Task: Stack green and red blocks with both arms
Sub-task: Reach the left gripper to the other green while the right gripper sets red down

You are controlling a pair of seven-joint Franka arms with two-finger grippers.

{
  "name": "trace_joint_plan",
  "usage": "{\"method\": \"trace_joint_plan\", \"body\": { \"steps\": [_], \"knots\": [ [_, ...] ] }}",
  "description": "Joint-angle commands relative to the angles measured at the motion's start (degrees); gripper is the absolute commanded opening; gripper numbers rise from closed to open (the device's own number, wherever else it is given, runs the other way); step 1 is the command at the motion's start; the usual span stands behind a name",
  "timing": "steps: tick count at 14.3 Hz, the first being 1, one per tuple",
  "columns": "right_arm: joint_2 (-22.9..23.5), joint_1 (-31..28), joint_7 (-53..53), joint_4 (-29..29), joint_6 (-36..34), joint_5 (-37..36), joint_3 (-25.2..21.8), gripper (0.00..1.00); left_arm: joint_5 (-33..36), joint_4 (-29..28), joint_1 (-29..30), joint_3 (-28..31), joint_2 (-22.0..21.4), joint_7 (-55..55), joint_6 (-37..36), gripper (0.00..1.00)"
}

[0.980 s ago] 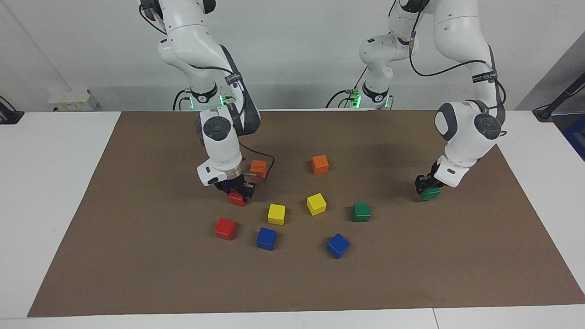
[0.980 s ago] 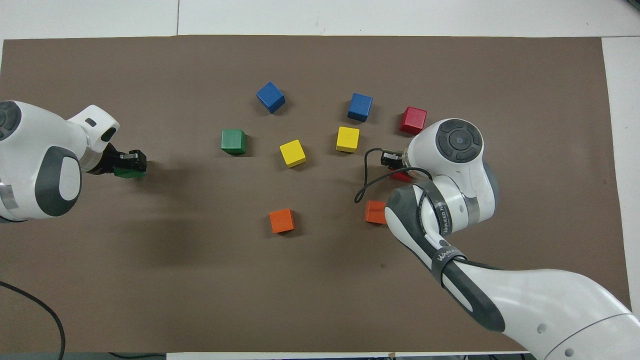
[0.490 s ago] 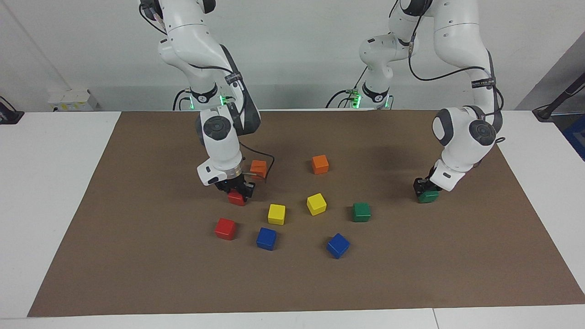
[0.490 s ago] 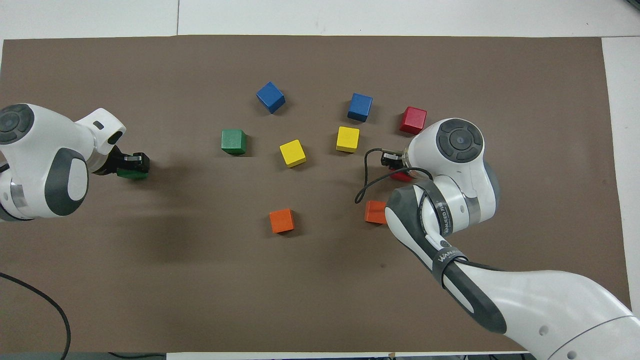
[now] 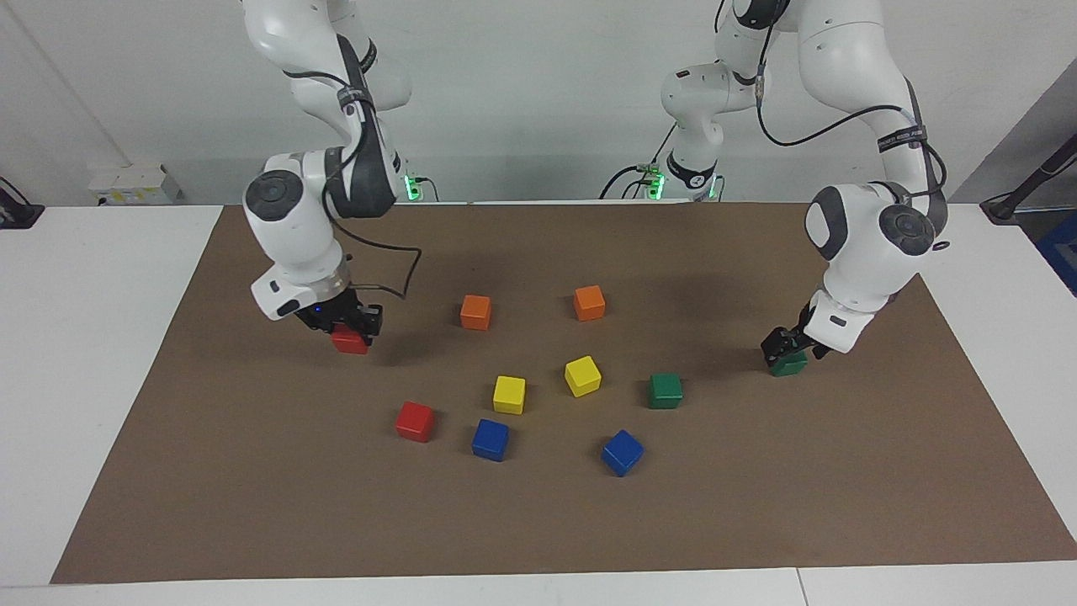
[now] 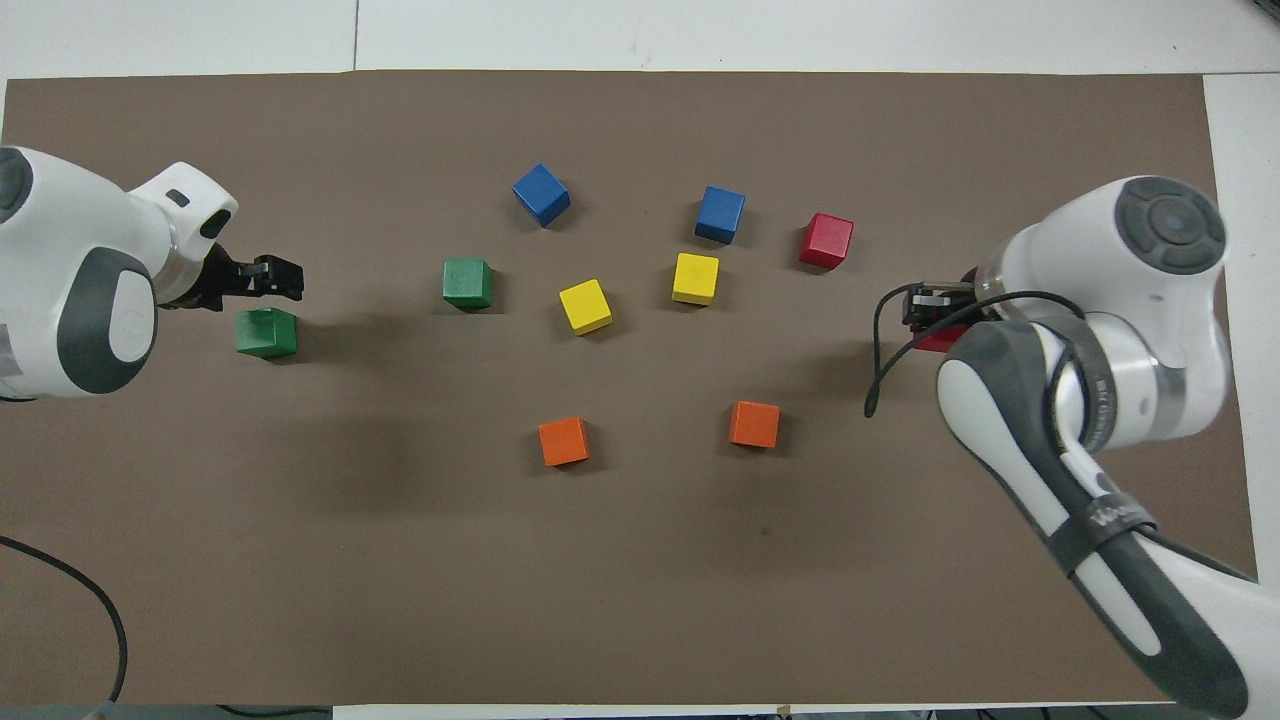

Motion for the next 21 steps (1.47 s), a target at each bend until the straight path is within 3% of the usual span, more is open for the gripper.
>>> {"method": "trace_joint_plan", "body": {
  "steps": [1,3,7,10,15,16,17,18,21],
  "knots": [
    [-1.12,-5.47,-9.19,-3.87,3.09,0.7,0.72,0.0,0.71,6.09,-8.2,0.5,3.95,-16.17,-2.28,1.0],
    [-1.29,-7.77,-12.9,-6.51,7.3,0.7,0.72,0.0,1.42,4.86,-12.08,0.59,4.21,-22.78,1.66,1.0],
    [0.55,-10.85,-18.79,-12.32,20.57,0.7,0.72,0.0,2.12,4.68,-14.99,0.59,7.37,-22.89,6.5,1.0],
    [3.97,-13.04,-22.05,-12.24,24.62,0.7,0.8,0.0,7.3,3.2,-17.37,0.5,9.83,-22.81,9.76,1.0],
    [5.3,-13.14,-21.88,-11.71,25.69,0.7,0.8,0.0,7.31,-2.0,-17.63,0.5,9.31,-22.81,14.86,1.0],
    [5.38,-13.14,-21.88,-11.62,25.78,0.7,0.8,0.0,7.22,-1.83,-17.37,0.5,9.31,-23.07,14.78,0.8],
    [5.39,-13.14,-21.88,-11.62,25.78,0.7,0.8,0.71,6.44,-1.04,-16.93,0.42,9.31,-23.33,13.47,0.01],
    [5.39,-13.05,-21.88,-11.45,25.69,0.7,0.8,1.0,5.21,0.88,-16.76,0.33,9.48,-23.25,10.94,0.0],
    [5.47,-12.96,-22.41,-9.78,24.21,0.7,0.72,1.0,2.74,10.29,-15.62,0.5,9.66,-22.37,-2.33,0.0]
  ]
}}
